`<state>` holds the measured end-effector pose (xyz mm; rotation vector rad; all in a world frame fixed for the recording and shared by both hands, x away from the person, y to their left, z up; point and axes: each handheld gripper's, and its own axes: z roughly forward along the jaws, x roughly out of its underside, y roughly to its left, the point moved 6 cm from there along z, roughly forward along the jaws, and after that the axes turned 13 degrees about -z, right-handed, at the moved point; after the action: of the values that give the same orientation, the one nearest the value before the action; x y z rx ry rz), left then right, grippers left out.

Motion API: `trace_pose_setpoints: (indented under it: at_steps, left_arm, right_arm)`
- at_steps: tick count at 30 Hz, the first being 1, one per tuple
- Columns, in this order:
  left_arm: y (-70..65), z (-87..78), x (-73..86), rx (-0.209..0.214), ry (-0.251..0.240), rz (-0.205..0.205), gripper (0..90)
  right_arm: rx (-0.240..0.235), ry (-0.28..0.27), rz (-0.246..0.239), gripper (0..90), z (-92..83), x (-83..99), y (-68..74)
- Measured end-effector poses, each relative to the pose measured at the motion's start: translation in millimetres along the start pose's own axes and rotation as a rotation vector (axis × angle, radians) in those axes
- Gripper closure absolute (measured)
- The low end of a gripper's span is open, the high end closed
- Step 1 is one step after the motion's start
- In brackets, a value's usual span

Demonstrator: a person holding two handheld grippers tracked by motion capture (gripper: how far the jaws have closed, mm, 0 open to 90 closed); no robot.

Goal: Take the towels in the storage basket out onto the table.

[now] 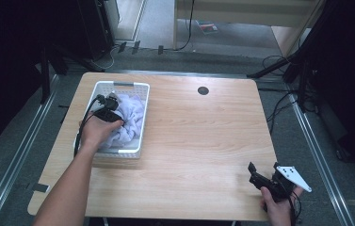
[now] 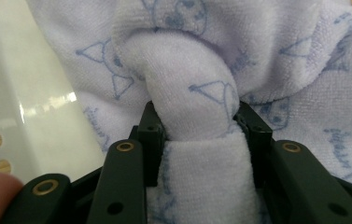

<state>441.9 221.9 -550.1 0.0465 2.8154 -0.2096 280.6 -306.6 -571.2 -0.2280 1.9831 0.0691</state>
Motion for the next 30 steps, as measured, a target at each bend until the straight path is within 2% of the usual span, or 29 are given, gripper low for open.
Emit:
trace_pose_setpoints:
  at_steps: [6, 16, 20, 25, 30]
  left_arm:
    - [1.8, -21.6, -4.7, 0.016, -0.035, -0.014, 63.4]
    - [3.0, -91.4, -25.1, 0.014, -0.136, -0.010, 63.4]
    - [2.2, -113.8, -31.7, 0.008, -0.173, -0.008, 63.4]
    - [-5.1, -140.1, -38.5, 0.035, -0.211, 0.000, 63.4]
    - [-20.7, -161.8, -44.6, 0.069, -0.249, 0.004, 63.3]
  right_arm:
    - [-0.002, 0.000, 0.000, 2.6, 0.2, -0.1, -0.3]
    - [-0.001, 0.006, 0.005, 2.6, 0.5, 0.1, -0.1]
    - [-0.002, 0.007, 0.006, 2.6, 0.6, 0.1, -0.2]
    - [-0.001, 0.010, 0.004, 2.6, 0.7, 0.2, -0.3]
    - [0.002, 0.009, 0.004, 2.6, 0.6, 0.2, -0.1]
